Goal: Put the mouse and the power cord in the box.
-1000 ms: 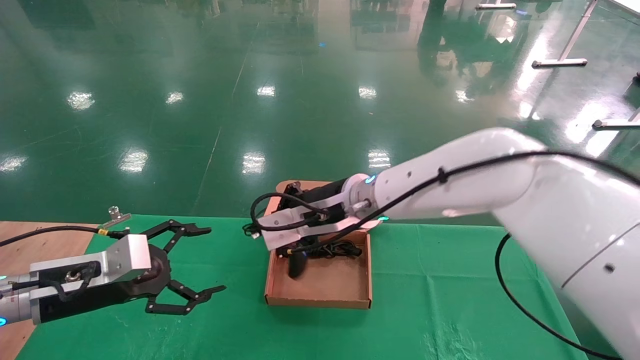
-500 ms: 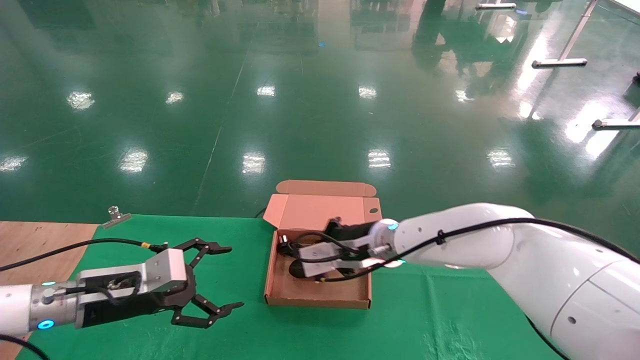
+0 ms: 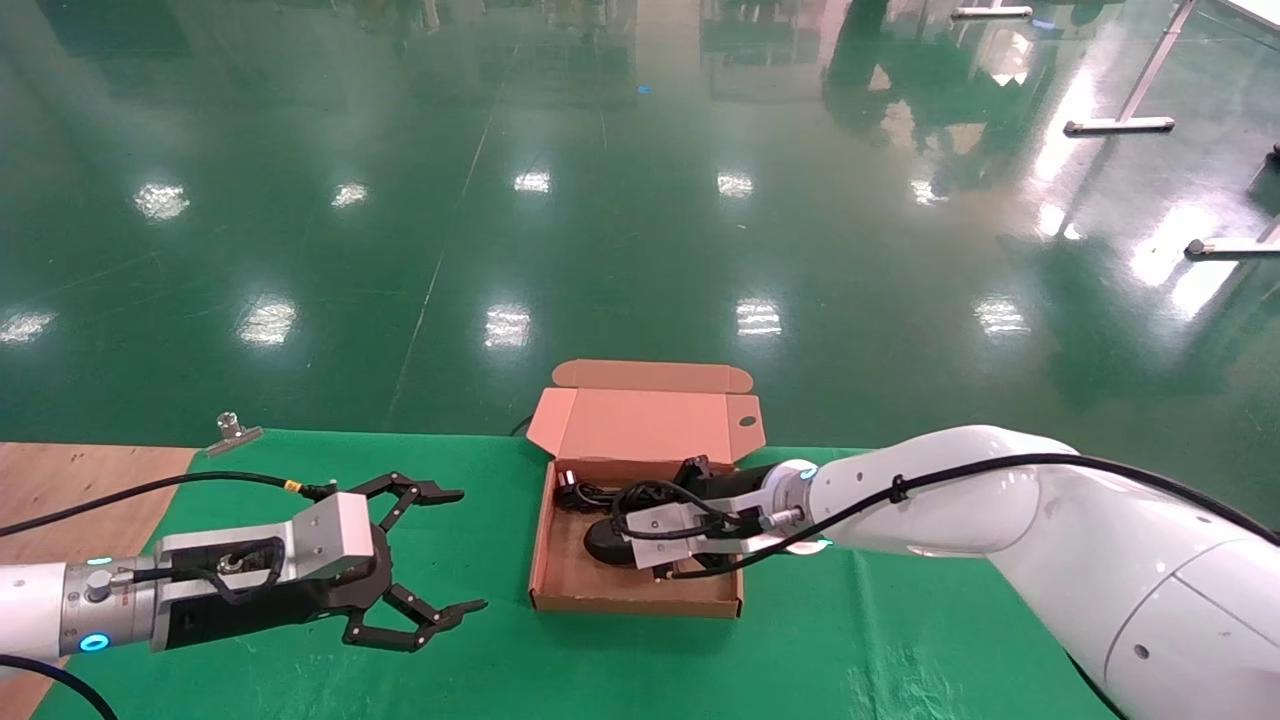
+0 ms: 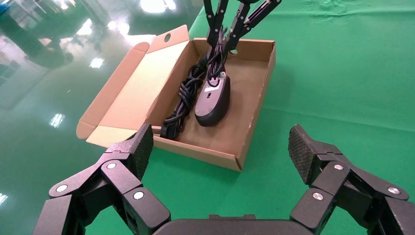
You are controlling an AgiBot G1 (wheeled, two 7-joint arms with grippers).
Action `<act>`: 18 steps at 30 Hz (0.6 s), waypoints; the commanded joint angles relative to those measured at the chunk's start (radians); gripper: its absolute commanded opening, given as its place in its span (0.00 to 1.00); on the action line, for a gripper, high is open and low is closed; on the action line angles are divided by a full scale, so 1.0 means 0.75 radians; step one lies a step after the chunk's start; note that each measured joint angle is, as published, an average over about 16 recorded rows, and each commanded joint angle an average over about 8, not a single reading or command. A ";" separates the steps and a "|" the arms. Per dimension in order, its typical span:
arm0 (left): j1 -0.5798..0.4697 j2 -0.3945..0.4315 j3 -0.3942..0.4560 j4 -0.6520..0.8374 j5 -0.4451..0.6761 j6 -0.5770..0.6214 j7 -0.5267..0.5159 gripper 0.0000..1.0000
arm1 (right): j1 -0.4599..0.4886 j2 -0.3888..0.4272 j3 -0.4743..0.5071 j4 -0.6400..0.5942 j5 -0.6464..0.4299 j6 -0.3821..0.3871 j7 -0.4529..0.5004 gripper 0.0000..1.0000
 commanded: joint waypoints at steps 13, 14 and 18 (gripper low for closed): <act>0.015 -0.016 -0.023 -0.050 0.000 -0.002 -0.034 1.00 | -0.007 0.020 0.035 0.036 0.005 -0.030 0.015 1.00; 0.021 -0.020 -0.033 -0.064 -0.001 0.000 -0.047 1.00 | -0.014 0.030 0.048 0.046 0.014 -0.040 0.022 1.00; 0.049 -0.043 -0.086 -0.143 -0.002 0.013 -0.117 1.00 | -0.056 0.086 0.128 0.100 0.067 -0.102 0.062 1.00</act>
